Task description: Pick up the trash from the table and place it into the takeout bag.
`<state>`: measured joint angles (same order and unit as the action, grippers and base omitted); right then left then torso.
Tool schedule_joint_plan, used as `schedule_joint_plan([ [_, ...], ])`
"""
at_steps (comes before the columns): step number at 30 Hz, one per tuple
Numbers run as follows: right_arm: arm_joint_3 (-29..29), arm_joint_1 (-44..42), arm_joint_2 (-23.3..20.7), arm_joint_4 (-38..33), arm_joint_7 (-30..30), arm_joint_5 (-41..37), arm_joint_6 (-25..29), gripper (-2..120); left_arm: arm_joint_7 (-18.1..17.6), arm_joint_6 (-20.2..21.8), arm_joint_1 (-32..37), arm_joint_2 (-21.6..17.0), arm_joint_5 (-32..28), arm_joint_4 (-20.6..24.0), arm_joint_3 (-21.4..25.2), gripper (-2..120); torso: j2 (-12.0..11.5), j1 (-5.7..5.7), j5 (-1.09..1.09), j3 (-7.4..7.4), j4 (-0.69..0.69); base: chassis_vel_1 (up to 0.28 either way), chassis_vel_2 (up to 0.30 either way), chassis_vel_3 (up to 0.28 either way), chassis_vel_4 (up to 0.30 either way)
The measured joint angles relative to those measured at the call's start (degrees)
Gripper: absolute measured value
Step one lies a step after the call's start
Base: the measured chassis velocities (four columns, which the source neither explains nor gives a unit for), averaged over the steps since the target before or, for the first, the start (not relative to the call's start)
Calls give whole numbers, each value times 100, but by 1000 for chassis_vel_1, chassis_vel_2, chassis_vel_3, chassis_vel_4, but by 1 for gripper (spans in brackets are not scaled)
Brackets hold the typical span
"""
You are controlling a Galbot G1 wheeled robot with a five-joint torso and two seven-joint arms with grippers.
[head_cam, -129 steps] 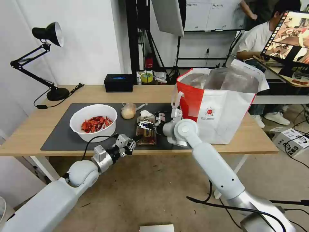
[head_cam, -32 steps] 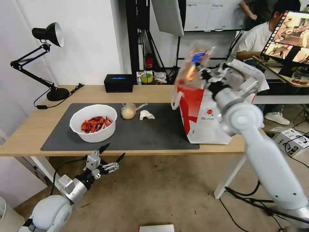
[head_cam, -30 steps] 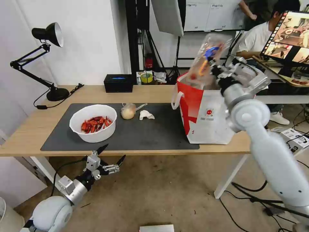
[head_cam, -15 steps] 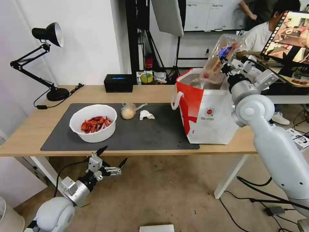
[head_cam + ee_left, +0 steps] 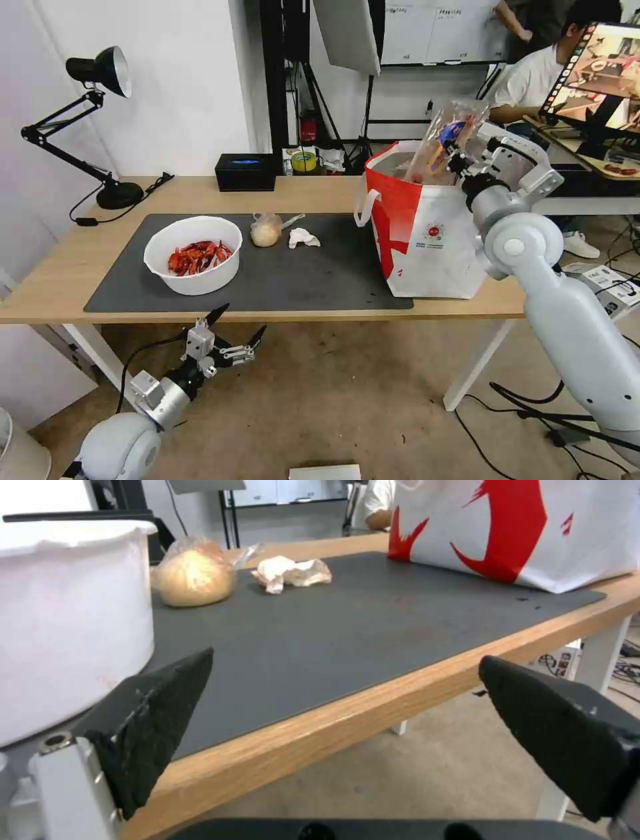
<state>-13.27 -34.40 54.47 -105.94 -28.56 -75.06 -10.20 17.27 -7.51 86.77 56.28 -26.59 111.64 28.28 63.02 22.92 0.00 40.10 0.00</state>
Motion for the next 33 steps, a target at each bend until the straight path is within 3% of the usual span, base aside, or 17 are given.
schedule_joint_plan([
  [9, -67, -83, 73, -62, -110, -242, -54, 1, -5, 3, -50, -44, -2, -21, -40, 100, 0, 0, 0, 0, 0, 0, 0, 0, 0],
  [33, -103, -32, 88, 3, -109, -434, -117, 88, -25, 27, -205, -140, -43, -81, -134, 100, 0, 0, 0, 0, 0, 0, 0, 0, 0],
])
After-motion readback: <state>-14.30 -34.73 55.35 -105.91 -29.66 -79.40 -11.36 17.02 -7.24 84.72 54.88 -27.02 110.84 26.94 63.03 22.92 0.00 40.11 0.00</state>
